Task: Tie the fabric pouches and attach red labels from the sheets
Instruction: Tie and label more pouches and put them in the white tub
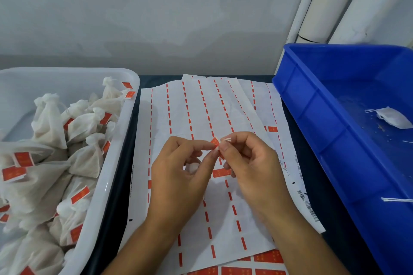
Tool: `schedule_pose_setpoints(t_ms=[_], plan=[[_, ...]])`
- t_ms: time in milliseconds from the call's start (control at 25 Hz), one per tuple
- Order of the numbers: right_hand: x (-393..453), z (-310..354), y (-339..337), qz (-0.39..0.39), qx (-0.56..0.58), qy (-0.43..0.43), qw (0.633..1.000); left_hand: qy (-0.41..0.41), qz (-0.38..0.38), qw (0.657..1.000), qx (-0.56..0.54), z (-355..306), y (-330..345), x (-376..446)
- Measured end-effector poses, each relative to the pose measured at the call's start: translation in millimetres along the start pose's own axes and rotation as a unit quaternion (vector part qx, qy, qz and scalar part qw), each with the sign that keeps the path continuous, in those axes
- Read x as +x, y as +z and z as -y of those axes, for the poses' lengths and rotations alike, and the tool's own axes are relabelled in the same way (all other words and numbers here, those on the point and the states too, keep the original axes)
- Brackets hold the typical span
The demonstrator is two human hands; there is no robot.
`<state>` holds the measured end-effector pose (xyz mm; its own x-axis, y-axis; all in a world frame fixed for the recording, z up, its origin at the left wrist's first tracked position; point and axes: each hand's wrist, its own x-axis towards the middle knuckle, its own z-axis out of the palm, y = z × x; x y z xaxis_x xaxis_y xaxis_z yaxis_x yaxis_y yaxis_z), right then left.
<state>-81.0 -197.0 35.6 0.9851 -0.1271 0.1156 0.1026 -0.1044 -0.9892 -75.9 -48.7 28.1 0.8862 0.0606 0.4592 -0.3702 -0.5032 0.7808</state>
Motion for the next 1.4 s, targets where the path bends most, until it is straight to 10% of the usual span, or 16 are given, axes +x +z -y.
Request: schedule_pose_setpoints(t_ms=[760,1400], plan=[[6,-2,-7,0.037,-0.064,-0.046,0.996,-0.088,0.125,0.983,-0.105,0,-1,-5],[23,90,44,0.004,-0.094,-0.226,0.97,-0.226,0.089,0.965,-0.098,15,7,3]])
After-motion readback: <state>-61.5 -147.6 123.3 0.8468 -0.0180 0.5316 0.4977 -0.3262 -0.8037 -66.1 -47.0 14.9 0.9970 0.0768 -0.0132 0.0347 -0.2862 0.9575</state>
